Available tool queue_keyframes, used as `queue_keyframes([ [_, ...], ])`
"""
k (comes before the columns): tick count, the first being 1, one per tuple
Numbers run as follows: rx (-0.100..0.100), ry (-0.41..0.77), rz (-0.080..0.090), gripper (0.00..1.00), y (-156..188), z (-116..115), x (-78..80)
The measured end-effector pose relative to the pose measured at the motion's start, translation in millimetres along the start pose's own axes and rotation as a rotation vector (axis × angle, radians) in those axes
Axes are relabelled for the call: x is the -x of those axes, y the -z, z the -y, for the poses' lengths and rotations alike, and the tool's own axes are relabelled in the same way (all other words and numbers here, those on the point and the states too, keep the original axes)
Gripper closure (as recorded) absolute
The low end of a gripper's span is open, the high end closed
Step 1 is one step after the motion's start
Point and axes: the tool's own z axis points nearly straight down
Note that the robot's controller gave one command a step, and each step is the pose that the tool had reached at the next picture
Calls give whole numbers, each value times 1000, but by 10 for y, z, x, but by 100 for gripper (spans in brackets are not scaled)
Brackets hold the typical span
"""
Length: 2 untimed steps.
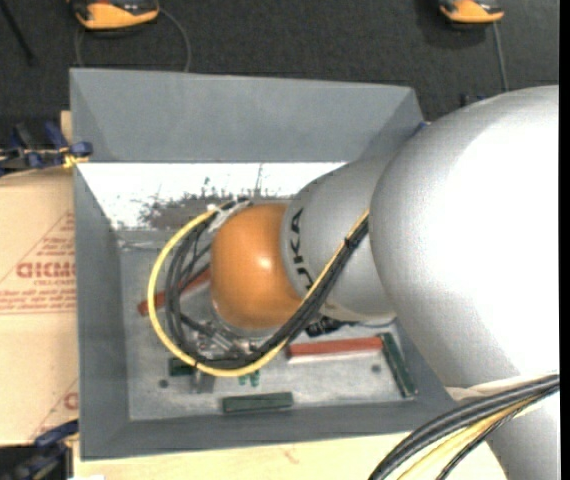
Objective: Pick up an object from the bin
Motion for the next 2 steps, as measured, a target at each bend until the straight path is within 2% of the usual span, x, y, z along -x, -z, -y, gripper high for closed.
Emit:
queue_keyframes([
  [1,2,-60,8,100,1148,62,90],
  [2,0,-68,6,100,1638,300,-44],
])
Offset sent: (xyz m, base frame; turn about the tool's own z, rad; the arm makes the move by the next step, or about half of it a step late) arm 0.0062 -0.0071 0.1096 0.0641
